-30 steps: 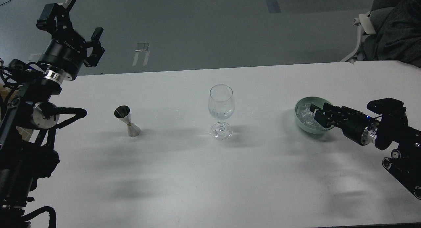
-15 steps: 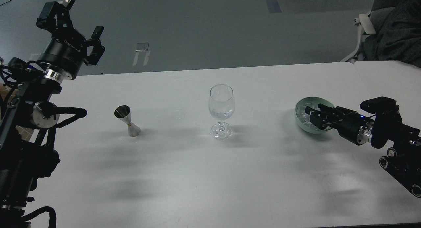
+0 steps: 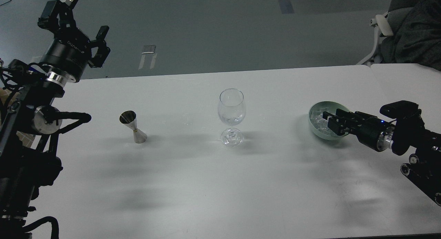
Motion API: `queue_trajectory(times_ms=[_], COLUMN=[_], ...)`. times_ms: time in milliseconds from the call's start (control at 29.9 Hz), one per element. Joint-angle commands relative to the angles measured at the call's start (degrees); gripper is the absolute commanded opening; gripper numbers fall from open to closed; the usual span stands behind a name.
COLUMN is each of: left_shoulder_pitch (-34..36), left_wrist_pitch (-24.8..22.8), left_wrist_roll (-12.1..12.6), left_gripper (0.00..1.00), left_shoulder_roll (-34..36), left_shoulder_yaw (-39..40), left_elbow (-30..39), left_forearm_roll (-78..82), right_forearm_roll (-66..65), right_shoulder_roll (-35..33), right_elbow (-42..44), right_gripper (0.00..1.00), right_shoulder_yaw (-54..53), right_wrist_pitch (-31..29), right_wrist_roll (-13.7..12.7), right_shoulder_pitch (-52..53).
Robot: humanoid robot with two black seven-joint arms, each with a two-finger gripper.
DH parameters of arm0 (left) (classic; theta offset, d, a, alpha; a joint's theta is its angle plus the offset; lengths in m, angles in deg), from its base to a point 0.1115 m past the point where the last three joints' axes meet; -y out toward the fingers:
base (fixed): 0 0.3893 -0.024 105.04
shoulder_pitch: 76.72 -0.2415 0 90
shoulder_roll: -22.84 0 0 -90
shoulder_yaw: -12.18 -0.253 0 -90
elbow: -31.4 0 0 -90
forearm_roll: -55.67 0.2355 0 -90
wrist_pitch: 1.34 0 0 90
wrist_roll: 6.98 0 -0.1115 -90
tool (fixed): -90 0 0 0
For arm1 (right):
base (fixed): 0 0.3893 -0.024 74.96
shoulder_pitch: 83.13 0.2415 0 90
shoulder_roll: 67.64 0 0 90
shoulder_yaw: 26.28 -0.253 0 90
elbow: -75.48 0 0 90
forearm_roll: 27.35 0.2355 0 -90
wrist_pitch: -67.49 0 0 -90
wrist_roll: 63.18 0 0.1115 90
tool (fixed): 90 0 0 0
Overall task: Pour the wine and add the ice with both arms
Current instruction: 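Reach the right gripper into the green bowl and grasp ice, then lift the ice with the right gripper and carry it over the glass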
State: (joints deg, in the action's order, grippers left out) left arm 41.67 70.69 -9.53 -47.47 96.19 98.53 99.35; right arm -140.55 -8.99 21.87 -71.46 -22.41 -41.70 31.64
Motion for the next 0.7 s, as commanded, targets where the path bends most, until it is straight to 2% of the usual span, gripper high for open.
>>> queue_trajectory(times_ms=[0,100,501,568,668], left_shoulder_pitch=[0.00,0.00,0.00,0.00,0.00], left_wrist_pitch=[0.05,0.05,-0.04,0.05,-0.04], left_wrist_roll=[0.09,0.00,0.00,0.00,0.00], left_gripper=[0.97,0.97,0.97,0.97,0.97], left_shoulder_roll=[0.00,0.09,0.09,0.09,0.09], left_shoulder_yaw=[0.02,0.02,0.02,0.02,0.02], left_elbow=[0.02,0.02,0.02,0.02,0.02], left_forearm_roll=[0.00,0.00,0.00,0.00,0.00], right_forearm_roll=[0.00,0.00,0.00,0.00,0.00], right_shoulder_roll=[-0.12,-0.12,-0.12,-0.12,-0.20], right_elbow=[0.00,0.00,-0.09,-0.09,-0.09], right_gripper=[0.44,0.40,0.40,0.37,0.28], right_shoulder_yaw=[0.00,0.00,0.00,0.00,0.00], right_wrist_pitch=[-0.02,-0.28,-1.07,-1.07,-1.16], right_wrist_roll=[-0.03,-0.03,-0.03,-0.03,-0.03], right_shoulder_pitch=[0.02,0.02,-0.07,-0.07,-0.07])
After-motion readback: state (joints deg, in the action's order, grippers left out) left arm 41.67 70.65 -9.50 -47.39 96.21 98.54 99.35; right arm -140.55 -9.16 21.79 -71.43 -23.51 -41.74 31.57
